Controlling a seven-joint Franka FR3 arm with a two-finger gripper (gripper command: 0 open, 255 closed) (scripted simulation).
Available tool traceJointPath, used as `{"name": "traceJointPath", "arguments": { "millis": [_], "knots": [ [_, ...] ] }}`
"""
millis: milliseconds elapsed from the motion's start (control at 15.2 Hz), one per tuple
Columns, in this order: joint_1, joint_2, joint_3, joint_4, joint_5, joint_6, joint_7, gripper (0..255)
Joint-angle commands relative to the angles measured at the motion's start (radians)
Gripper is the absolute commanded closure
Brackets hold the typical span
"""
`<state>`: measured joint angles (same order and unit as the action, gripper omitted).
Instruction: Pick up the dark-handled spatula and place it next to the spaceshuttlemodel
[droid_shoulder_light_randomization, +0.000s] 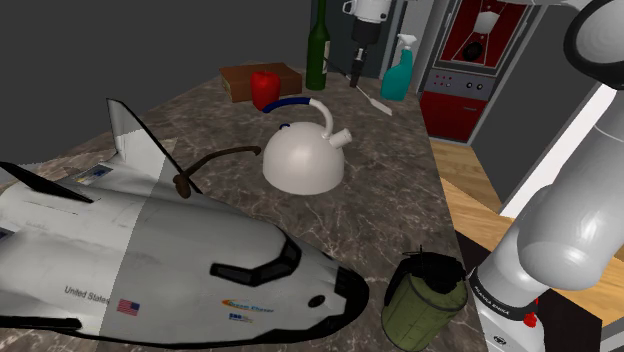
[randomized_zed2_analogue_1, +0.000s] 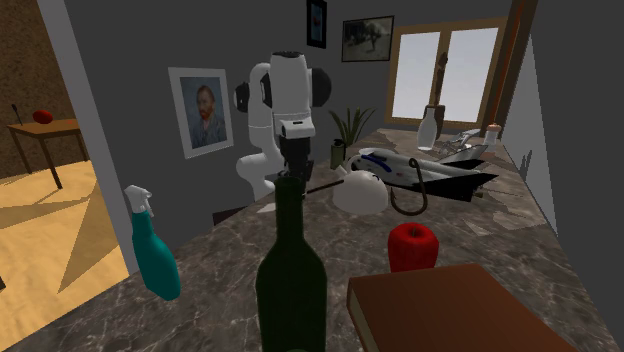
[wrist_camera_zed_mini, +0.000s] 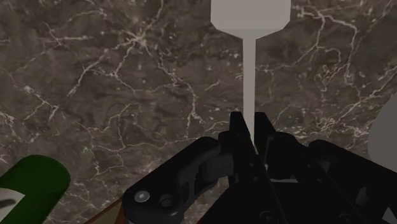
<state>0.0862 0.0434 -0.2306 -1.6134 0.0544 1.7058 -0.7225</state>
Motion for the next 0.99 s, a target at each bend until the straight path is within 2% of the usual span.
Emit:
{"name": "traceJointPath", "arguments": {
  "millis": [0,924],
  "knots": [
    [0.0,0.005,0.0,0.034,0.001,-0.029,0.002,255],
    [-0.012,0.079,-0.007,0.322,0.019,-0.246,-0.001,255]
  ]
}}
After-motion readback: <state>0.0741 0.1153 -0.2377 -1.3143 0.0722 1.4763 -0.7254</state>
